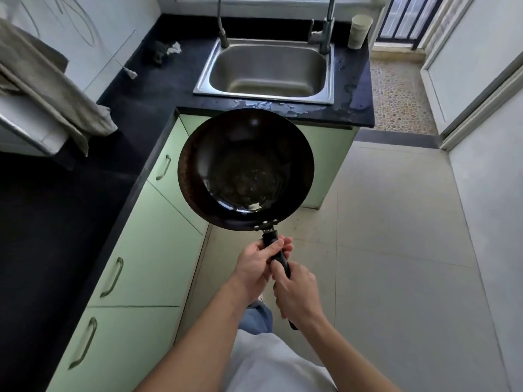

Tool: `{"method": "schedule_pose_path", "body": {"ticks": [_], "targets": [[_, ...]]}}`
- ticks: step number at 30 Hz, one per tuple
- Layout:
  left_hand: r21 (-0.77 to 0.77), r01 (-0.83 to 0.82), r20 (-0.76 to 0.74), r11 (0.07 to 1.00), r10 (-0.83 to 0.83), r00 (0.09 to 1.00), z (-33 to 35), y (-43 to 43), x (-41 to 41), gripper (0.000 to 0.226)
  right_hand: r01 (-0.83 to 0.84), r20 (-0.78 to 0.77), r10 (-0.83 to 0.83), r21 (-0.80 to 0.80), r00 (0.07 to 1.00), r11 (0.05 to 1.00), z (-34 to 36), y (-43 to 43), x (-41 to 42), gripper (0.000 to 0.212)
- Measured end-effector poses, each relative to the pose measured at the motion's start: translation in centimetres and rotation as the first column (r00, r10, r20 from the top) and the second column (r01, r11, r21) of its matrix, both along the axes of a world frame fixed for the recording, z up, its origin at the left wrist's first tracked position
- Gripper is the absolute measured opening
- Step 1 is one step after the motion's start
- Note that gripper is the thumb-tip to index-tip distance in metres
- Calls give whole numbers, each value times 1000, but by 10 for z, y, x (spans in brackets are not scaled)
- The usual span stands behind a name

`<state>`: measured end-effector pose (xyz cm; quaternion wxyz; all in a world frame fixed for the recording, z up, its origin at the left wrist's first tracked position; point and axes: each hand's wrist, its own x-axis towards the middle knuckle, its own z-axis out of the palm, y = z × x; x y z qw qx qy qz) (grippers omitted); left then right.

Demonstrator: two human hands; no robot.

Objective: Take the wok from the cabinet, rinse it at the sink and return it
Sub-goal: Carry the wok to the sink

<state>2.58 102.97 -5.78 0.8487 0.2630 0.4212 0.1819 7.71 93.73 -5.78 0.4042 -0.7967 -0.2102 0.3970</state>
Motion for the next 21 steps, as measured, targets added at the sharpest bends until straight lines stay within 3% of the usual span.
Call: {"method": "schedule_pose_path", "body": {"ticks": [8,21], "targets": [[-16,36,-3,999,-36,999,6,133,44,12,82,-14,-82,-10,996,997,14,130,35,40],[-5,78,-30,997,-78,997,4,248,122,21,105,1,-105,-25,994,994,10,244,112,40]]}}
